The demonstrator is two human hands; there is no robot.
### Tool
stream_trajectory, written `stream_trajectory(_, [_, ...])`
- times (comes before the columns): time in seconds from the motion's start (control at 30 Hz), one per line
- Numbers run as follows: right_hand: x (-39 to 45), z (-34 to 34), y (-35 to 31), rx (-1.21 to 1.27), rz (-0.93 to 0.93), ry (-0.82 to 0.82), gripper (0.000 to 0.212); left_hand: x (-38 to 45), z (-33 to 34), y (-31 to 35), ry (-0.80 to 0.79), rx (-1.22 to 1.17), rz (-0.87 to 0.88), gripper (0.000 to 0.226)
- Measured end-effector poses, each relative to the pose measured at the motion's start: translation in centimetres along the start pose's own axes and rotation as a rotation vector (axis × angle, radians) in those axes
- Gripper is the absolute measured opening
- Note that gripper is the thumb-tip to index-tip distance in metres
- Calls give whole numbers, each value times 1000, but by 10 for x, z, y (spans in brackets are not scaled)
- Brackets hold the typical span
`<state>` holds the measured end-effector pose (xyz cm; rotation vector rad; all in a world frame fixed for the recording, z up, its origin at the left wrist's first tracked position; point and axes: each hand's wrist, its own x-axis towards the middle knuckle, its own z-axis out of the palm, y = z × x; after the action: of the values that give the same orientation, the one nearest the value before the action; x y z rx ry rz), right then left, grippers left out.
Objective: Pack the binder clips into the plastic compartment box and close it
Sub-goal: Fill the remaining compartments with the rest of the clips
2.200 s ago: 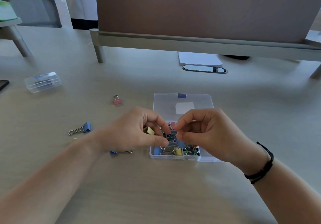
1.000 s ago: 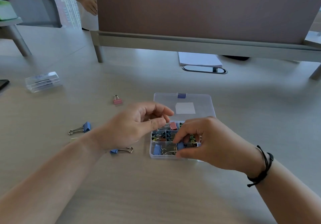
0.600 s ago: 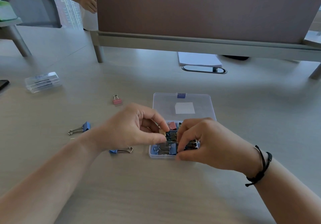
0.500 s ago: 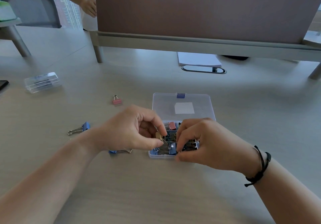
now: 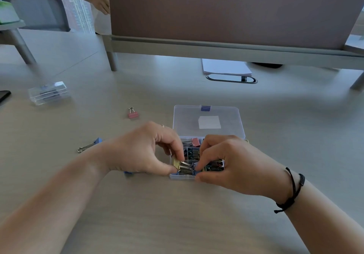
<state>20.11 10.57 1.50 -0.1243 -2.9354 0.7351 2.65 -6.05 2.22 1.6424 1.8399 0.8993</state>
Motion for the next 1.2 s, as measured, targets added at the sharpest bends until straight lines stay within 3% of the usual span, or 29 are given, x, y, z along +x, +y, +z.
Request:
stream_trajectory(0.53, [0,1,1,-51,-25,-14,20,4,-1,-5,-75,101,-5,5])
stream_trajectory(1.2, [2,3,0,-64,-16,27,9,5,4,-10,-111,114,-24,10])
